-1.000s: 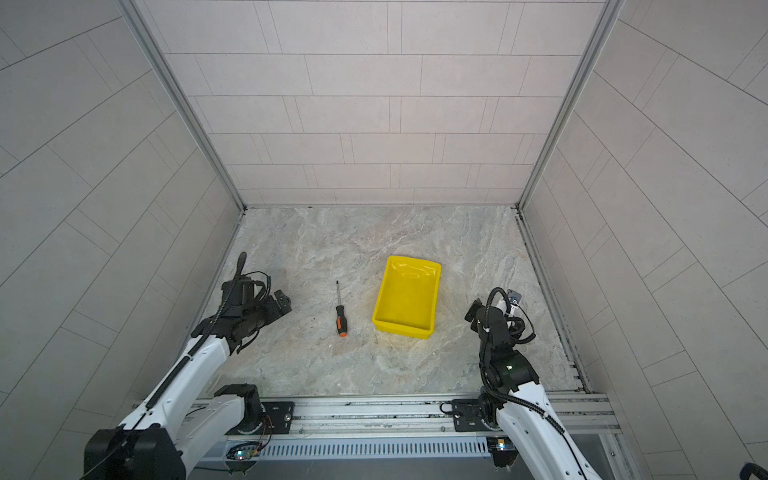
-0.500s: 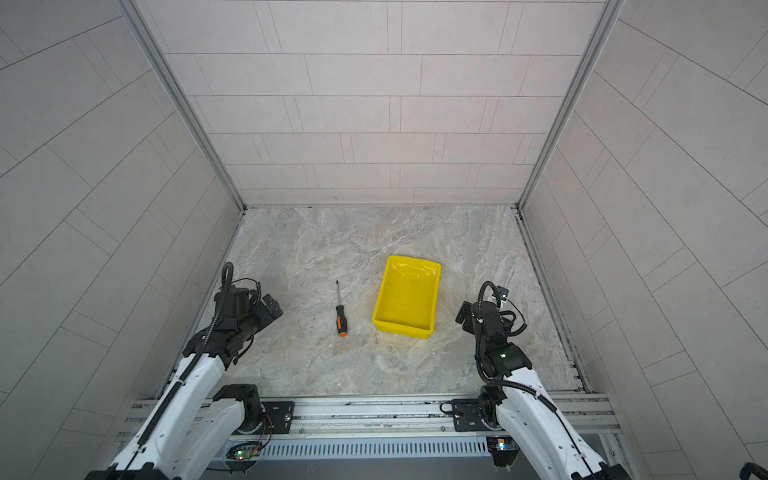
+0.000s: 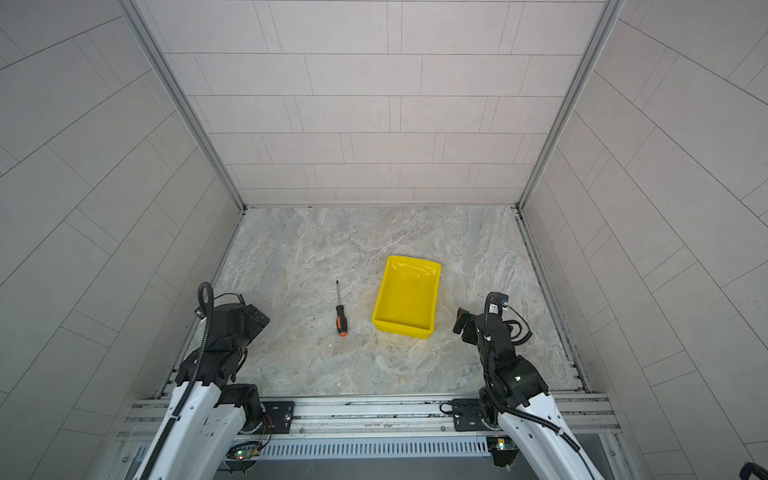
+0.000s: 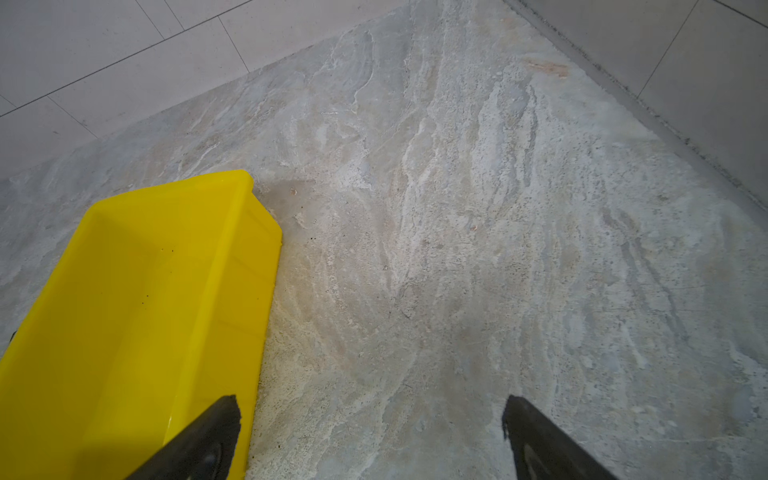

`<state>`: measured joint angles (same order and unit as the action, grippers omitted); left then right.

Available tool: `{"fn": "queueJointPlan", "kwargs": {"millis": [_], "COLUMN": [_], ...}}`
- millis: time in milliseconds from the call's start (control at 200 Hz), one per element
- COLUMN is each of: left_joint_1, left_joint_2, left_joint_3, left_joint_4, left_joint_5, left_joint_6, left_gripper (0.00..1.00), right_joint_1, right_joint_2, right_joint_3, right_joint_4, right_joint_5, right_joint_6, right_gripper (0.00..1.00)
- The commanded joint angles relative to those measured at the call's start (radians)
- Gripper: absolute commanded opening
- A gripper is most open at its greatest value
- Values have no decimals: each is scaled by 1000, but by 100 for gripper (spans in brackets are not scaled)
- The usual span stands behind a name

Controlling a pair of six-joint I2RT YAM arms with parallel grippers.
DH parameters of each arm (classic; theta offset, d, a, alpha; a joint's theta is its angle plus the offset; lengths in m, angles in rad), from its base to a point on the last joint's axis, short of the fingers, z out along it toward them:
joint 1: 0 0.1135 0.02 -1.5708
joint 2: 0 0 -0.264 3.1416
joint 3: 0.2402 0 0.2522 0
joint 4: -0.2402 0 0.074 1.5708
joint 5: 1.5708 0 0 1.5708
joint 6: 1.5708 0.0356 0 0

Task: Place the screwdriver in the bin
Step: 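Lower the left gripper over the screwdriver handle and close on it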

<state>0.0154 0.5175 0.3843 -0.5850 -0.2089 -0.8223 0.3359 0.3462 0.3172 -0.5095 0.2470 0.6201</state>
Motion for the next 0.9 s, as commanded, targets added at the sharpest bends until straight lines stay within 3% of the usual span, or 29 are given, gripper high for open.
{"fn": "queueJointPlan", "kwargs": {"millis": [0,75,160,255,435,525,705,896], "left_joint_1": [5,-4,-67,-202,-526,-639,-725,-779], "left_joint_2": [-39,-31,5,25,57,127,431,716], "left_joint_3": [-76,-119,-129,-126,-103,-100,-23,188], "left_joint_4": [76,147,152,146,177,237,419,352], "left_joint_5": [134,304,356,303,79,12,28,71], "left_joint_6": [-92,-152,-191,-234,-341,-369,-338,-268], "left_gripper": [100,92,85,85,84,84,82,77], "right_joint_1": [6,6,6,6,8,8,8,9], "right_joint_2": [-7,7,18,26,43,52,50,34], "right_joint_3": [-6,-1,0,-1,-4,-3,-1,-7], "right_joint_4": [-21,-21,-16,-13,4,6,-5,-1], "right_joint_5": [23,26,31,31,25,33,40,44], "right_joint_6": [-6,-2,5,7,4,11,15,17], "right_gripper": [99,99,99,99,99,97,95,93]}}
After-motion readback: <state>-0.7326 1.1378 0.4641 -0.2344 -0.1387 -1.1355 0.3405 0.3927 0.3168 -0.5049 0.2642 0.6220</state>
